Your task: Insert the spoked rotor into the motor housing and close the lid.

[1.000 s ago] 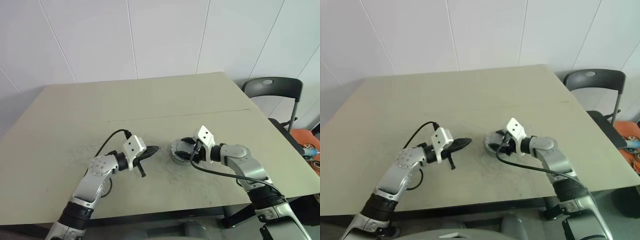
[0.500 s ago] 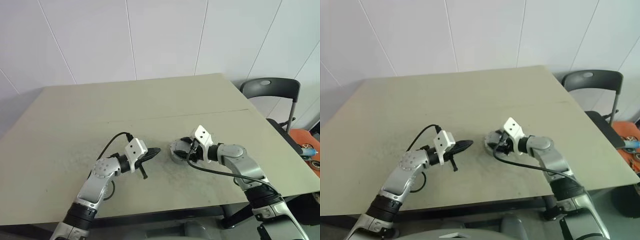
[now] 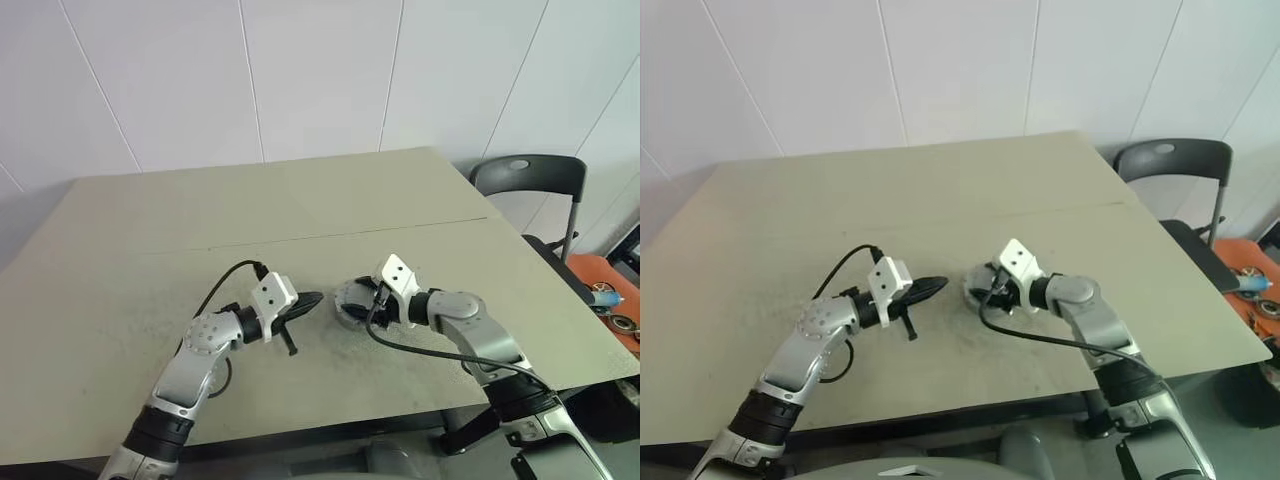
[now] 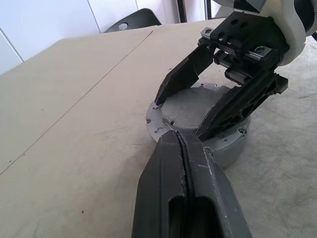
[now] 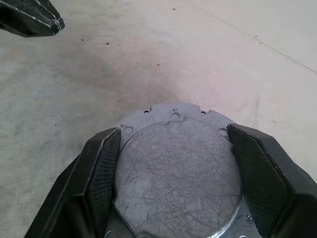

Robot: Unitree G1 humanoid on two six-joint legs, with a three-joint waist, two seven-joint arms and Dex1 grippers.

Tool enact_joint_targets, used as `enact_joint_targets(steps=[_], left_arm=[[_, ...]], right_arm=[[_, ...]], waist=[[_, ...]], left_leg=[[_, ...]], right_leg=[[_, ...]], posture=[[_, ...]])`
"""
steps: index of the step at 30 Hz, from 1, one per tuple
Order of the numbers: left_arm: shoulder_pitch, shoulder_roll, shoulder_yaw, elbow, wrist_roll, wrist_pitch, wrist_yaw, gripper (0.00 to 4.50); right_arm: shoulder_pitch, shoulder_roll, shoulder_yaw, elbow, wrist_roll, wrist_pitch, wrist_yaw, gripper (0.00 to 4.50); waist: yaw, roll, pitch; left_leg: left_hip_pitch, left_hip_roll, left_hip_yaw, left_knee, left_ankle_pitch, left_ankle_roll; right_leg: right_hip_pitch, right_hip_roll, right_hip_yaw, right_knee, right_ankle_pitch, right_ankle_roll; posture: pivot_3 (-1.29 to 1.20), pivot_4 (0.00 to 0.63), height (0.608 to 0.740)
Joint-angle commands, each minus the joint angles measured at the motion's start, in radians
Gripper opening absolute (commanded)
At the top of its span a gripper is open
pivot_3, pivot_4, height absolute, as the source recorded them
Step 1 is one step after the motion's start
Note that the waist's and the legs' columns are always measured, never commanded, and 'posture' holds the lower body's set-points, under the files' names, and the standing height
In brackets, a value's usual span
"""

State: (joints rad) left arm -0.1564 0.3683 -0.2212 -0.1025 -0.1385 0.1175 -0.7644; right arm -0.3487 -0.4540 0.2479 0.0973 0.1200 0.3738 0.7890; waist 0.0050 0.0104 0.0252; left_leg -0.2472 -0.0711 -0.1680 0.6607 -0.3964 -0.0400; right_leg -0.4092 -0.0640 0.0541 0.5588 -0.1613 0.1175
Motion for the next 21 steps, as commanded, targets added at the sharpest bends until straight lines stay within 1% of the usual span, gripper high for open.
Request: enact_joint_targets(steps=[1, 2, 5, 8, 10, 12, 14, 16, 18, 21], left_arm=[[-0.008, 0.007, 0.01, -0.059, -0.012, 0.005, 0.002, 0.0], [-0.006, 0.006, 0.007, -0.065, -0.01, 0.009, 0.006, 0.0], [-0.006, 0.005, 0.004, -0.073, -0.009, 0.017, 0.01, 0.0], [-0.012, 0.003, 0.003, -0.075, -0.007, 0.025, 0.013, 0.0], [-0.017, 0.001, 0.002, -0.076, -0.006, 0.031, 0.015, 0.0], [-0.021, 0.001, 0.003, -0.074, -0.007, 0.034, 0.015, 0.0], [-0.022, 0.006, 0.009, -0.071, -0.01, 0.031, 0.011, 0.0], [-0.026, 0.013, 0.019, -0.057, -0.016, 0.024, 0.002, 0.0], [-0.031, 0.02, 0.029, -0.038, -0.022, 0.013, -0.008, 0.0], [-0.036, 0.028, 0.039, 0.012, -0.026, -0.02, -0.022, 0.0]], right_arm=[[0.021, -0.009, 0.019, 0.109, -0.076, 0.003, -0.054, 3.07], [0.022, -0.004, 0.012, 0.104, -0.061, -0.002, -0.052, 3.07], [0.028, 0.037, -0.054, 0.056, 0.054, 0.033, -0.018, 3.07], [0.044, 0.047, -0.074, 0.015, 0.11, 0.055, 0.028, 3.07], [0.047, 0.047, -0.074, 0.009, 0.115, 0.06, 0.035, 3.07], [0.047, 0.036, -0.057, 0.023, 0.083, 0.043, 0.031, 3.07], [0.047, 0.026, -0.04, 0.04, 0.042, 0.011, 0.022, 3.07], [0.047, 0.026, -0.038, 0.045, 0.037, -0.001, 0.026, 3.07], [0.04, 0.04, -0.058, 0.045, 0.054, 0.001, 0.021, 3.07], [0.03, 0.064, -0.102, 0.015, 0.122, 0.033, 0.038, 3.07]], waist=[[-0.001, 0.0, 0.0], [0.0, 0.0, 0.001], [-0.002, 0.0, 0.002], [-0.008, 0.003, 0.004], [-0.013, 0.003, 0.004], [-0.016, 0.003, 0.003], [-0.017, 0.002, 0.003], [-0.015, 0.002, 0.003], [-0.014, 0.002, 0.003], [-0.015, 0.002, 0.004]], left_leg=[[0.001, 0.0, 0.0, 0.0, 0.0, 0.0], [0.002, 0.0, 0.0, 0.001, 0.0, 0.0], [0.002, 0.0, 0.0, 0.002, 0.0, 0.0], [0.002, 0.0, -0.001, 0.002, 0.0, 0.0], [0.0, 0.0, -0.002, 0.001, 0.0, 0.0], [-0.003, 0.0, -0.003, 0.0, 0.0, 0.0], [-0.005, 0.0, -0.002, -0.001, 0.0, -0.004], [-0.006, 0.0, -0.001, -0.001, -0.001, -0.004], [-0.008, 0.0, -0.001, -0.001, -0.002, -0.001], [-0.006, 0.0, -0.001, -0.001, -0.002, -0.001]], right_leg=[[0.001, 0.0, 0.0, 0.0, -0.001, -0.002], [0.002, 0.0, 0.0, 0.0, -0.001, -0.002], [0.003, 0.0, -0.001, 0.0, -0.003, -0.005], [0.002, 0.001, -0.002, 0.001, -0.003, -0.005], [0.0, 0.001, -0.002, 0.002, -0.003, -0.004], [-0.004, 0.001, -0.002, 0.002, -0.001, 0.0], [-0.009, 0.0, 0.0, 0.002, 0.001, -0.003], [-0.011, 0.0, 0.0, 0.001, 0.001, -0.004], [-0.011, 0.0, 0.0, 0.001, -0.001, 0.0], [-0.009, 0.001, 0.0, 0.002, -0.002, 0.0]], posture=[[0.0, 0.0, 0.74], [0.0, 0.0, 0.74], [0.0, 0.0, 0.74], [0.0, 0.0, 0.74], [0.0, 0.0, 0.74], [0.0, 0.0, 0.74], [0.0, 0.0, 0.74], [0.0, 0.0, 0.74], [0.0, 0.0, 0.74], [0.0, 0.0, 0.74]])
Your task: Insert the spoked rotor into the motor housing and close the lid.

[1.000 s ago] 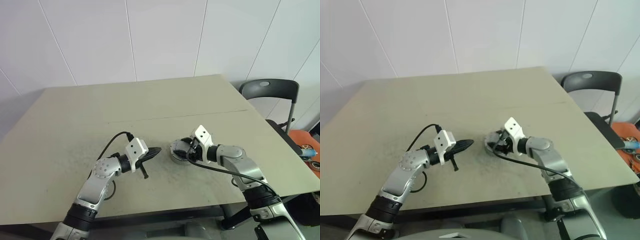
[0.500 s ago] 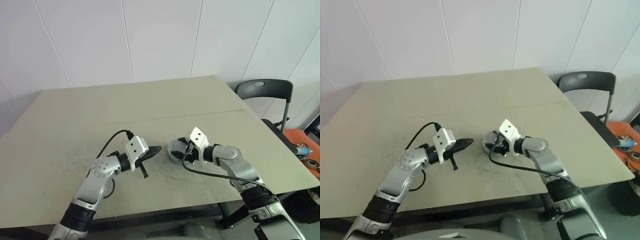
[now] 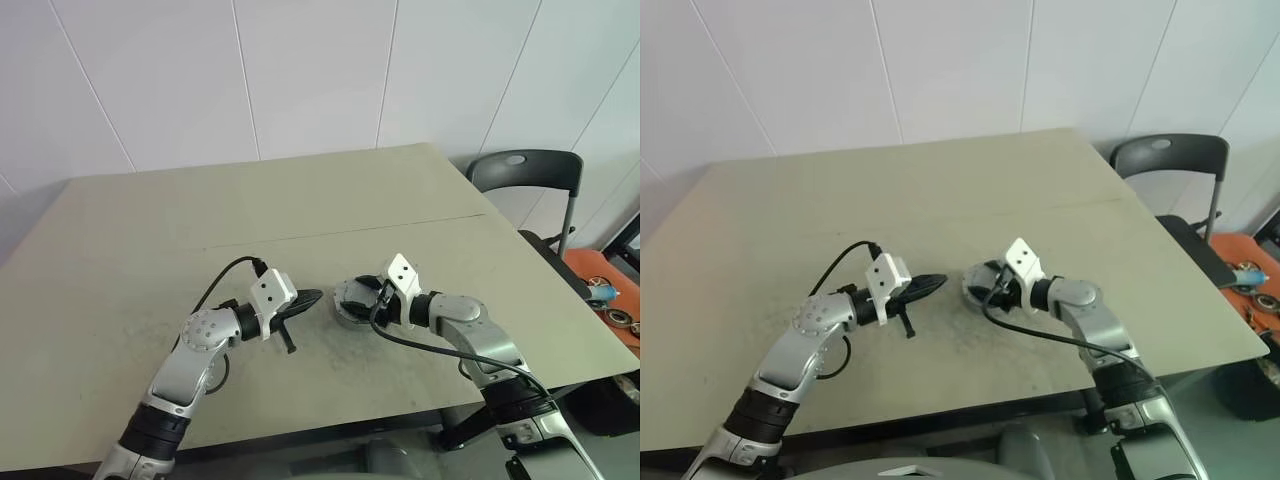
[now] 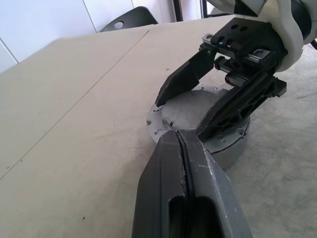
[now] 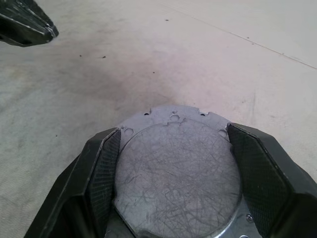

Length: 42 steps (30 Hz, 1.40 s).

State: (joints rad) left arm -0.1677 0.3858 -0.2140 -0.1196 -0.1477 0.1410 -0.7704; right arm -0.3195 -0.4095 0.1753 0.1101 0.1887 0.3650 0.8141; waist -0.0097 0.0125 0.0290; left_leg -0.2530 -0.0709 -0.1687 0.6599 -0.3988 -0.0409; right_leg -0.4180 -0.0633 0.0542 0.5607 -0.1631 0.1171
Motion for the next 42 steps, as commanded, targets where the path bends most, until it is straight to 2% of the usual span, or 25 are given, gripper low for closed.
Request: enact_joint_targets(steps=[1, 4, 8, 13, 17, 22, 28, 42], left_arm=[[-0.026, 0.012, 0.035, 0.047, -0.018, -0.057, -0.022, 0.0], [-0.03, 0.011, 0.038, 0.104, -0.015, -0.104, -0.034, 0.0], [-0.005, -0.019, 0.002, 0.094, 0.015, -0.125, -0.005, 0.0], [0.01, -0.03, -0.012, 0.055, 0.029, -0.109, 0.013, 0.0], [-0.001, -0.028, -0.008, 0.036, 0.025, -0.083, 0.013, 0.0], [-0.011, -0.02, 0.001, 0.02, 0.017, -0.057, 0.006, 0.0], [-0.015, -0.002, 0.02, 0.044, 0.002, -0.072, -0.016, 0.0], [0.005, -0.02, -0.004, 0.035, 0.02, -0.085, 0.004, 0.0]], right_arm=[[0.0, 0.023, -0.037, -0.007, 0.068, 0.049, 0.02, 3.07], [0.003, 0.028, -0.046, -0.027, 0.092, 0.057, 0.035, 3.07], [0.011, 0.031, -0.047, -0.039, 0.104, 0.062, 0.038, 3.07], [0.01, 0.017, -0.009, -0.015, 0.033, 0.025, 0.008, 3.07], [0.022, -0.007, 0.021, -0.032, 0.02, 0.044, 0.044, 3.07], [0.021, -0.033, -0.008, -0.083, 0.085, 0.097, 0.104, 3.07], [0.001, -0.057, 0.012, -0.052, 0.017, 0.063, 0.074, 3.07], [-0.006, -0.063, 0.01, -0.041, -0.005, 0.045, 0.071, 3.07]], waist=[[-0.001, 0.001, 0.001], [-0.001, 0.001, 0.002], [0.0, 0.001, 0.002], [0.0, 0.001, 0.002], [0.001, 0.0, 0.002], [0.003, 0.001, 0.002], [0.01, 0.001, 0.002], [0.02, 0.001, 0.002]], left_leg=[[0.0, 0.0, 0.0, 0.0, 0.0, 0.0], [0.001, 0.0, 0.0, 0.0, 0.0, 0.0], [-0.001, 0.0, 0.0, 0.0, 0.0, 0.0], [-0.002, 0.0, 0.0, 0.0, 0.0, 0.0], [-0.006, 0.0, 0.0, 0.0, 0.0, 0.0], [-0.007, 0.0, 0.0, 0.0, 0.0, 0.0], [-0.013, 0.0, 0.0, 0.0, 0.001, -0.002], [-0.011, 0.0, 0.0, 0.002, 0.0, 0.0]], right_leg=[[0.0, 0.0, 0.0, 0.0, 0.0, -0.001], [0.0, 0.0, 0.0, 0.0, 0.0, 0.0], [-0.007, 0.0, 0.0, 0.0, 0.001, 0.0], [-0.009, 0.0, 0.0, 0.0, 0.003, -0.003], [-0.007, 0.0, 0.0, 0.0, 0.001, 0.0], [-0.008, 0.0, 0.0, 0.0, 0.001, 0.0], [-0.012, -0.001, 0.0, -0.001, 0.003, -0.004], [-0.01, 0.0, 0.0, 0.0, 0.003, -0.003]], posture=[[0.0, 0.0, 0.74], [0.0, 0.0, 0.74], [0.0, 0.0, 0.74], [0.0, 0.0, 0.74], [0.0, 0.0, 0.74], [0.0, 0.0, 0.74], [0.0, 0.0, 0.74], [0.0, 0.0, 0.74]])
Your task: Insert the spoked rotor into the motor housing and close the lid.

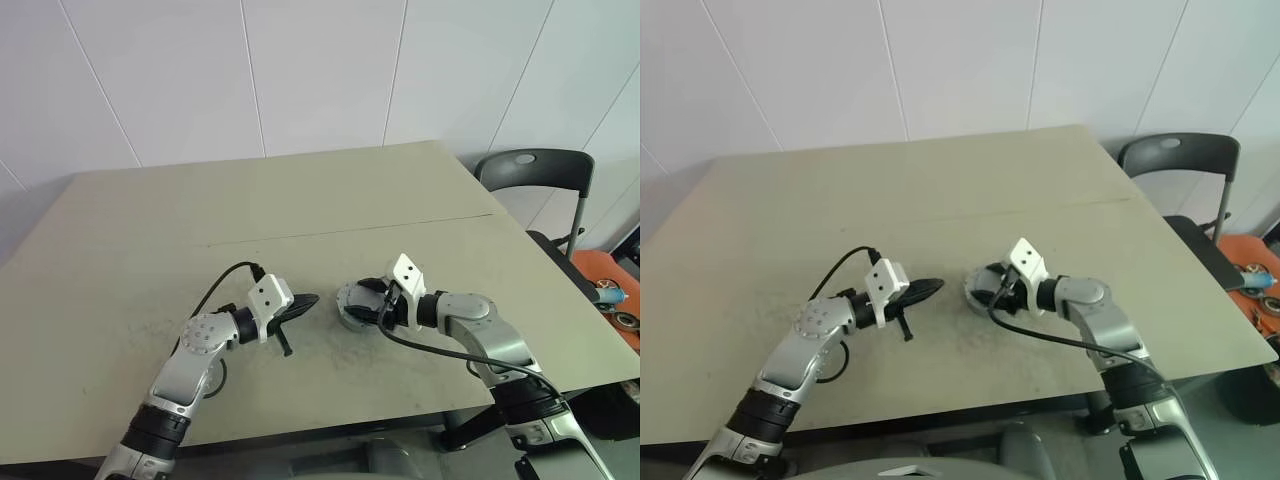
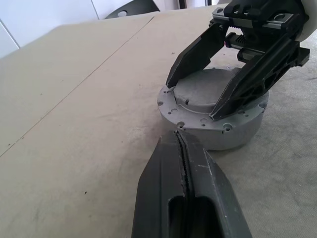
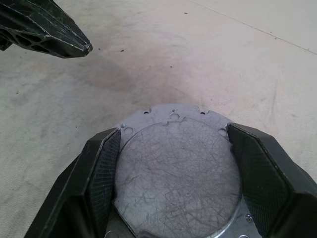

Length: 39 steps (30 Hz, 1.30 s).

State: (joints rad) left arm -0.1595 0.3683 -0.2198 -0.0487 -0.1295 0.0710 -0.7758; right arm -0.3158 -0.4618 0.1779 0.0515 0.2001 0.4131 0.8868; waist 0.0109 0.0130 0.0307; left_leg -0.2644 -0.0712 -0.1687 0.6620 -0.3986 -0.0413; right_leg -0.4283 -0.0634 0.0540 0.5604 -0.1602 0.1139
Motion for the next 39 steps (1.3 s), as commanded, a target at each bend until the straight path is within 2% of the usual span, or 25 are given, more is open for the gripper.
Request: enact_joint_targets(steps=[1, 4, 9, 14, 32, 39], left_arm=[[-0.002, -0.002, 0.002, -0.036, 0.002, -0.015, 0.01, 0.0], [-0.004, 0.0, 0.004, -0.032, 0.0, -0.017, 0.008, 0.0], [0.0, 0.003, 0.006, -0.035, -0.002, -0.019, 0.007, 0.0], [-0.001, -0.001, 0.001, -0.045, 0.001, -0.011, 0.012, 0.0], [-0.009, -0.004, -0.008, -0.096, -0.002, 0.046, 0.02, 0.0], [-0.015, 0.015, 0.018, -0.078, -0.018, 0.039, -0.001, 0.0]], right_arm=[[-0.012, -0.006, -0.008, 0.009, 0.009, 0.009, 0.008, 3.07], [-0.025, 0.003, -0.044, -0.016, 0.069, 0.04, 0.026, 3.07], [-0.024, -0.011, -0.045, -0.03, 0.078, 0.041, 0.047, 3.07], [-0.026, -0.024, -0.01, -0.01, 0.013, 0.0, 0.024, 3.07], [-0.036, -0.004, -0.008, 0.034, -0.023, -0.004, -0.033, 3.07], [-0.019, -0.039, 0.036, 0.035, -0.047, 0.024, 0.003, 3.07]], waist=[[0.0, 0.0, 0.0], [0.002, 0.0, 0.0], [0.001, 0.0, 0.0], [0.002, 0.0, 0.0], [0.001, 0.0, 0.0], [0.001, 0.0, 0.0]], left_leg=[[0.0, 0.0, 0.0, 0.0, 0.0, 0.0], [0.0, 0.0, 0.0, 0.0, 0.0, 0.0], [-0.001, 0.0, 0.0, 0.0, 0.0, 0.0], [-0.002, 0.0, 0.0, 0.0, 0.0, 0.0], [-0.001, 0.0, 0.001, 0.001, 0.0, 0.0], [0.001, 0.0, 0.001, 0.002, 0.001, -0.001]], right_leg=[[0.0, 0.0, 0.0, 0.0, 0.001, -0.001], [0.0, 0.0, 0.0, 0.0, 0.0, 0.0], [-0.001, 0.0, 0.0, 0.0, 0.001, -0.001], [-0.001, 0.0, 0.0, -0.001, 0.001, -0.002], [0.0, 0.0, 0.0, 0.0, 0.001, -0.001], [0.002, 0.0, 0.0, 0.001, 0.0, 0.0]], posture=[[0.0, 0.0, 0.74], [0.0, 0.0, 0.74], [0.0, 0.0, 0.74], [0.0, 0.0, 0.74], [0.0, 0.0, 0.74], [0.0, 0.0, 0.74]])
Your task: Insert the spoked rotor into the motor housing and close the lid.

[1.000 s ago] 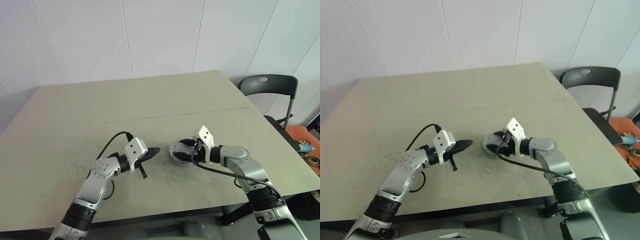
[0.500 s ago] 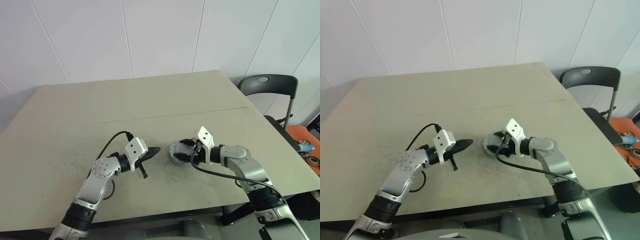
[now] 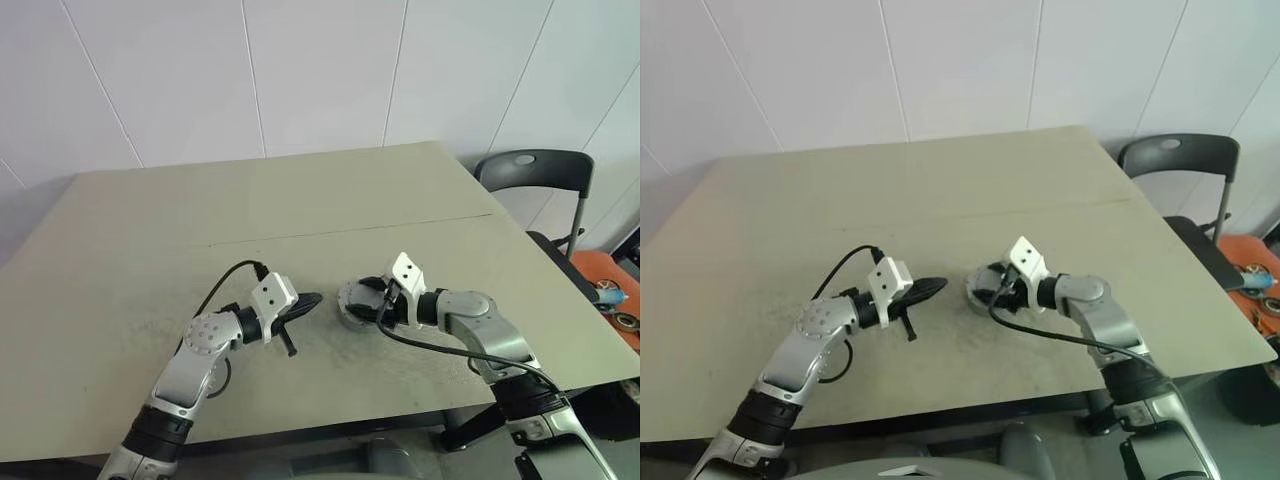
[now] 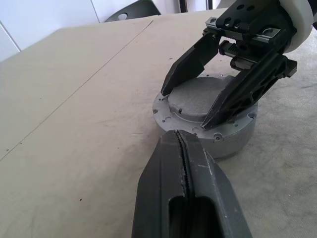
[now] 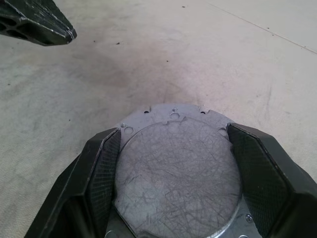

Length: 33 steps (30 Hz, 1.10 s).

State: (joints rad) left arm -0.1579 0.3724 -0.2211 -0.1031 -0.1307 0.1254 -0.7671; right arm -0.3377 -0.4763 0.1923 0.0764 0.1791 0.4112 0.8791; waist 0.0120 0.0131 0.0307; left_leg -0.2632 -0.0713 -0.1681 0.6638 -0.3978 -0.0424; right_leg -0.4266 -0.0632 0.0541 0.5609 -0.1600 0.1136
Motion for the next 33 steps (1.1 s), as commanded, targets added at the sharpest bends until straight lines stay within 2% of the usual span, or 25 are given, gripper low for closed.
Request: enact_joint_targets(steps=[1, 12, 18, 24, 28, 33], left_arm=[[-0.014, 0.009, 0.017, -0.024, -0.016, -0.017, -0.008, 0.0], [-0.007, -0.014, -0.009, -0.028, -0.001, -0.023, 0.01, 0.0], [-0.039, -0.082, -0.084, -0.002, 0.013, -0.017, 0.004, 0.0], [-0.138, -0.135, -0.16, 0.108, 0.118, -0.058, 0.047, 0.0], [-0.192, -0.127, -0.151, 0.191, 0.175, -0.102, 0.09, 0.0], [-0.276, -0.119, -0.104, 0.339, 0.163, -0.151, 0.089, 0.0]], right_arm=[[0.007, -0.034, 0.03, 0.007, -0.032, 0.027, 0.016, 3.07], [-0.008, -0.026, 0.027, 0.042, -0.044, 0.014, -0.03, 3.07], [-0.009, -0.024, 0.03, 0.042, -0.041, 0.014, -0.03, 3.07], [-0.007, -0.016, 0.033, 0.038, -0.038, 0.014, -0.034, 3.07], [0.0, -0.012, 0.035, 0.026, -0.034, 0.019, -0.042, 3.07], [0.01, -0.014, 0.032, 0.014, -0.031, 0.023, -0.047, 3.07]], waist=[[0.001, 0.0, 0.0], [0.001, 0.0, 0.0], [0.001, 0.0, 0.0], [0.0, -0.001, 0.0], [0.0, -0.001, 0.0], [0.0, -0.001, 0.0]], left_leg=[[0.0, 0.0, 0.0, 0.0, 0.0, 0.0], [0.002, 0.0, 0.0, 0.0, 0.0, 0.0], [0.005, 0.0, 0.0, 0.0, 0.0, 0.0], [0.013, 0.0, 0.0, 0.0, 0.0, 0.0], [0.014, 0.0, 0.0, 0.0, 0.0, 0.0], [0.013, 0.0, -0.001, 0.0, 0.0, 0.0]], right_leg=[[0.0, 0.0, 0.0, 0.0, 0.0, 0.0], [0.003, 0.0, 0.0, 0.0, 0.0, 0.0], [0.006, 0.0, 0.0, 0.0, 0.0, 0.0], [0.014, 0.0, 0.0, -0.001, -0.001, 0.0], [0.015, 0.0, 0.0, -0.001, -0.002, 0.0], [0.015, 0.0, 0.0, -0.001, -0.001, 0.001]], posture=[[0.0, 0.0, 0.74], [0.0, 0.0, 0.74], [0.0, 0.0, 0.74], [0.0, 0.0, 0.74], [0.0, 0.0, 0.74], [0.0, 0.0, 0.74]])
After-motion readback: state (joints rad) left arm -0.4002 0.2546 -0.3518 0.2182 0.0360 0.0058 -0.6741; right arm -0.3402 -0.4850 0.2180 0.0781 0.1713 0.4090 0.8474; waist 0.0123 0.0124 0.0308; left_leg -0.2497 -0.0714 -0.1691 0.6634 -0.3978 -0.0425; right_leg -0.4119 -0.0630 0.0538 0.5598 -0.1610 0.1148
